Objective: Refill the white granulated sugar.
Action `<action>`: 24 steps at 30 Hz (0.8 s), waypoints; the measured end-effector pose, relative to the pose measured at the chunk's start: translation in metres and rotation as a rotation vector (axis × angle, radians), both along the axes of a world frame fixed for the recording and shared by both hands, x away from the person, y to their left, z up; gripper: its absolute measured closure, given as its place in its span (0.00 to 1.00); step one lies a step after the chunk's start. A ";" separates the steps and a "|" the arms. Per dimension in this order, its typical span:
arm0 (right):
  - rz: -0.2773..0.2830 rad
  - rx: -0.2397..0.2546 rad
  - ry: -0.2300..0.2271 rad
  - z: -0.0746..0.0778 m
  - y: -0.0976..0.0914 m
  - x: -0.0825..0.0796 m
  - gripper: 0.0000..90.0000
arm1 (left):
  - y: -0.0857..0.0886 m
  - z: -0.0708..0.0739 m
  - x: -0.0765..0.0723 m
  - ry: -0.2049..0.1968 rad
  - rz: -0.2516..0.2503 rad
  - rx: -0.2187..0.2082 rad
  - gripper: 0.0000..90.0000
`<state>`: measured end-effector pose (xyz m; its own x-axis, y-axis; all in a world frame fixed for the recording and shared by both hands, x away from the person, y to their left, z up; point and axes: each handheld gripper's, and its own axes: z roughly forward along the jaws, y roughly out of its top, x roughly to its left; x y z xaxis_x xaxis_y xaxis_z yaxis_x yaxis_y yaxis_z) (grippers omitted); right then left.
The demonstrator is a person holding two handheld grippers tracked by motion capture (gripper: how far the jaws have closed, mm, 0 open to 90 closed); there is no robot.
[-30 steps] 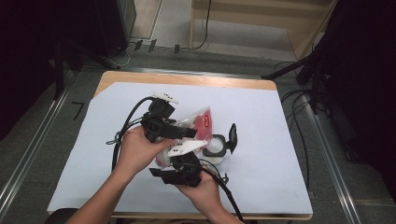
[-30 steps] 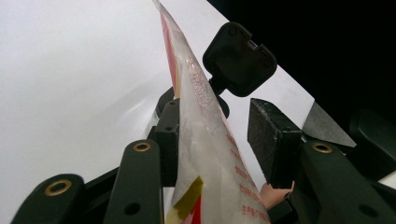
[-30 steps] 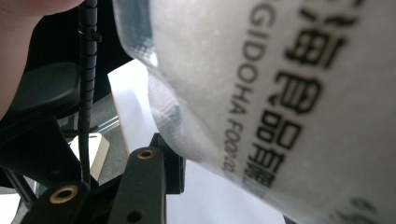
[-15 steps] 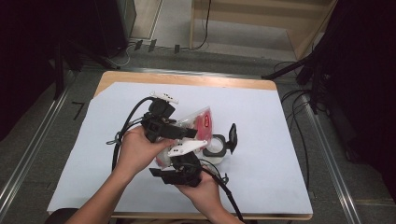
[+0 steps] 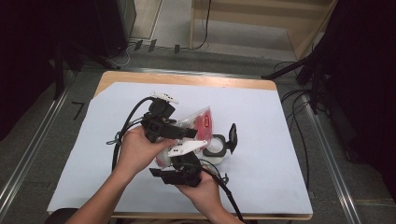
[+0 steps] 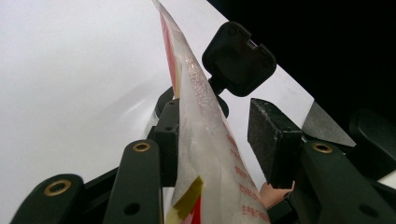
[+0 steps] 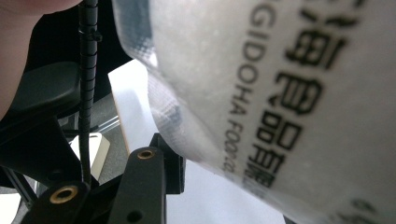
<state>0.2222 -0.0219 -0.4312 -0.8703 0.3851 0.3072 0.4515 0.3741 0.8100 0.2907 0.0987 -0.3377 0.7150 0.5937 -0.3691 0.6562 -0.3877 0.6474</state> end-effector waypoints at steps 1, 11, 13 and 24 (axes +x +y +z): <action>0.000 0.000 0.000 0.000 0.000 0.000 0.70 | 0.000 0.000 0.000 0.000 0.000 0.000 0.65; 0.000 -0.003 -0.002 0.000 0.000 0.000 0.70 | 0.000 0.000 0.000 -0.001 0.001 0.003 0.66; 0.000 -0.002 -0.002 0.000 0.000 0.000 0.70 | 0.000 0.000 0.000 -0.002 0.002 0.004 0.66; 0.001 -0.011 -0.004 0.000 0.001 -0.001 0.70 | 0.000 0.000 -0.001 0.004 0.017 0.019 0.74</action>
